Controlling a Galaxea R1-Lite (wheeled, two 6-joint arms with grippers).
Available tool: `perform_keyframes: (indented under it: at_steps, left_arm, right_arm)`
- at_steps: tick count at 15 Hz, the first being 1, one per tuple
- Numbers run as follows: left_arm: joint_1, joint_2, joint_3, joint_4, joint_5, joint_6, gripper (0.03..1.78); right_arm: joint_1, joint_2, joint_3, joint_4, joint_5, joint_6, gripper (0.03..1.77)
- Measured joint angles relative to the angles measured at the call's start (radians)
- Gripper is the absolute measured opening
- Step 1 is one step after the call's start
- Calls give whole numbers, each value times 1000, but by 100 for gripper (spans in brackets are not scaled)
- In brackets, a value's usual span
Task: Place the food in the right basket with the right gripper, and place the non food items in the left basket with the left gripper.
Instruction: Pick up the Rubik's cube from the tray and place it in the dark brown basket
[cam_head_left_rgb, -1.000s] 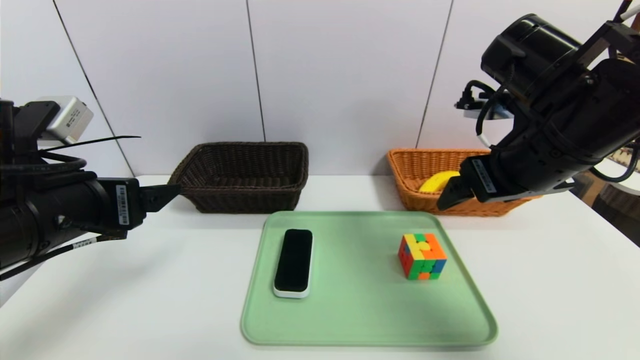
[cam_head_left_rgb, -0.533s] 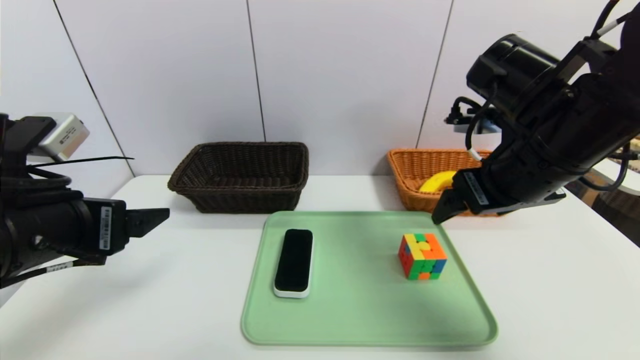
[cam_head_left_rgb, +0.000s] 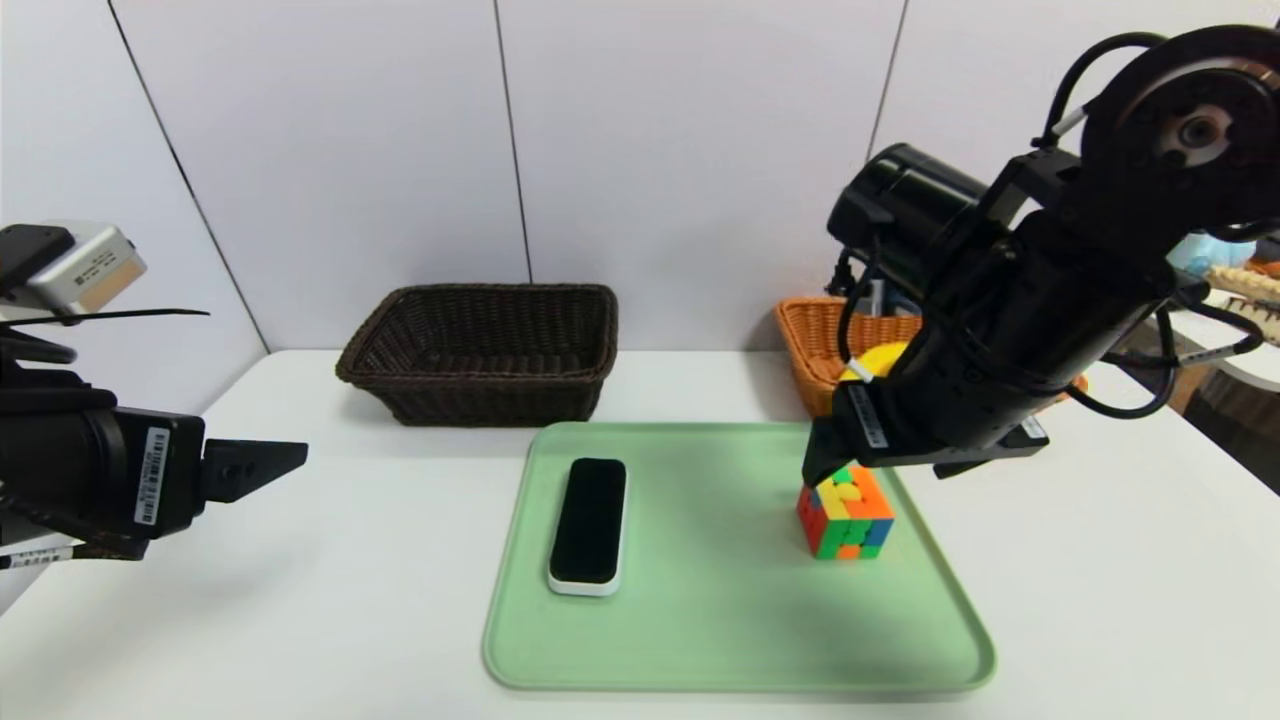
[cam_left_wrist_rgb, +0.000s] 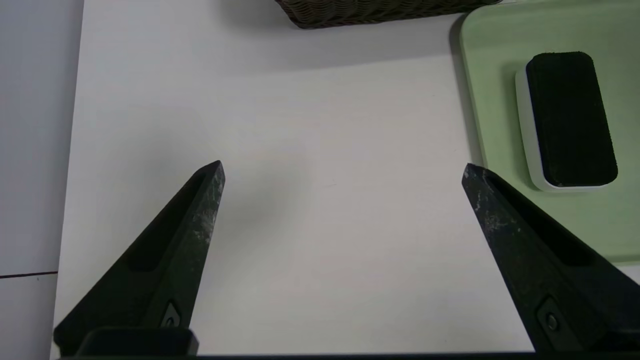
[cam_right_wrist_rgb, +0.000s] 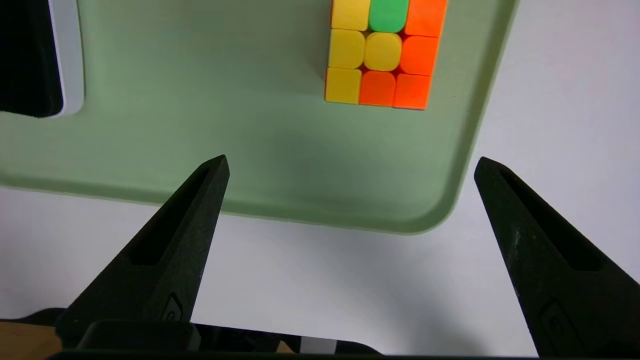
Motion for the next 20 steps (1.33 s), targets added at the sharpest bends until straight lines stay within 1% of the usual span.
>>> perform_keyframes:
  at_steps: [1, 3, 6, 9, 10, 14, 15, 18, 20]
  left_arm:
    - [0, 0, -4, -2, -5, -1, 169]
    - [0, 0, -16, 4, -25, 3, 169]
    - [-4, 0, -33, 6, -21, 16, 169]
    - [-6, 0, -39, 0, -24, 18, 169]
    - [-6, 1, -39, -3, -25, 17, 169]
    - [-5, 5, -39, -3, -26, 15, 169]
    - [-5, 6, -37, -3, -26, 14, 169]
    - [-6, 6, -35, -4, -27, 11, 169]
    - [-6, 6, -37, -4, -27, 10, 169]
  right_arm:
    - [10, 15, -2, 0, -1, 16, 169]
    - [15, 38, -1, 1, -8, 22, 169]
    - [1, 60, 2, 0, -18, 24, 170]
    - [-8, 87, 3, -1, -44, 35, 170]
    - [-13, 98, 4, -1, -44, 37, 170]
    - [-50, 150, 3, -13, -34, 40, 170]
    - [-60, 161, 2, -23, -28, 39, 170]
    - [-85, 184, 14, -67, 12, 39, 170]
    - [-91, 196, 26, -78, 16, 40, 170]
